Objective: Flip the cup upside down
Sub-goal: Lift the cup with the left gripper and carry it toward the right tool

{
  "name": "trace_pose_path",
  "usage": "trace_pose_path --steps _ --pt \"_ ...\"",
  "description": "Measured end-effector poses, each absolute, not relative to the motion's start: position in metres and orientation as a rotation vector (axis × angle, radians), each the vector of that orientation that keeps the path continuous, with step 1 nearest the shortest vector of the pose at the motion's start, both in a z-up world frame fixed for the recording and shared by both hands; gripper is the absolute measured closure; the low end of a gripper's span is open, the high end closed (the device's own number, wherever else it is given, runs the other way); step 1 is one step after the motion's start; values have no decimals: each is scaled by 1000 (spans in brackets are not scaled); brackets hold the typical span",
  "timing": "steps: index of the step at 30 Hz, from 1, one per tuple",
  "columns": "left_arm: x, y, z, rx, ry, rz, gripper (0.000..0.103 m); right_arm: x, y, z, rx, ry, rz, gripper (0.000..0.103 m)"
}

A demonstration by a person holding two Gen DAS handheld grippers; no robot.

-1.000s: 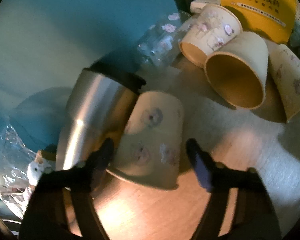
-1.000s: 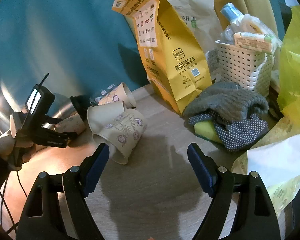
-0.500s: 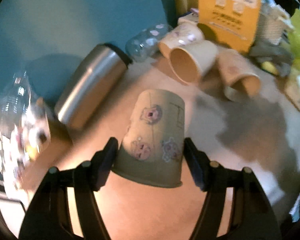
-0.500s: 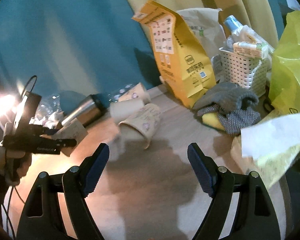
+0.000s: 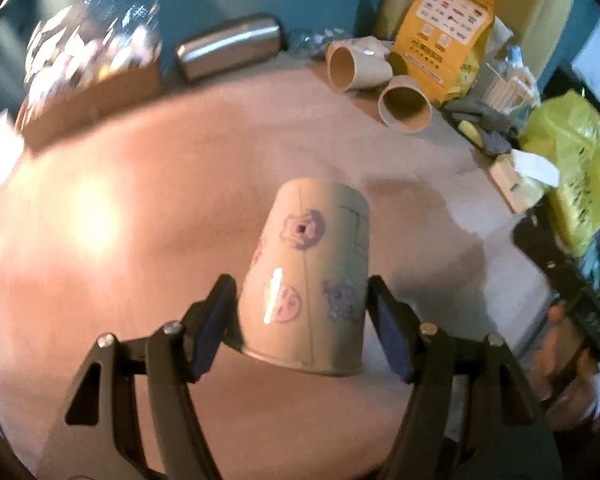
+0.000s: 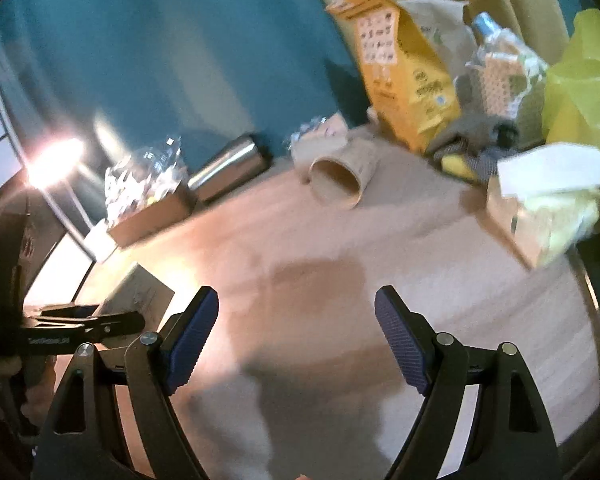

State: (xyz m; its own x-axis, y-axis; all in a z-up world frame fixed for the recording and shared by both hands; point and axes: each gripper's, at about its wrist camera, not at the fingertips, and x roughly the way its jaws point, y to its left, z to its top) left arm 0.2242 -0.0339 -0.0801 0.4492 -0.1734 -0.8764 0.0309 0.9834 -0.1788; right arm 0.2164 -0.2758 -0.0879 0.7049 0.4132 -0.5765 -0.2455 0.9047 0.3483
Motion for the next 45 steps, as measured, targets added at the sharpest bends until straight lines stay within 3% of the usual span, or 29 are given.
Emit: trace_pose_path --steps 9,26,28,30,45 --pt "154 -26 -99 -390 1110 -87 35 178 -253 -101 216 786 481 20" --pt "142 -17 -121 -439 1133 -88 34 172 -233 -108 189 842 493 20" --pt "141 -15 -118 -440 1124 -91 32 172 -231 -108 188 849 493 20" --pt "138 -12 -116 -447 1108 -97 20 173 -227 -107 187 855 498 20" --pt "91 56 -92 -459 946 -58 19 187 -137 -108 126 1011 665 20"
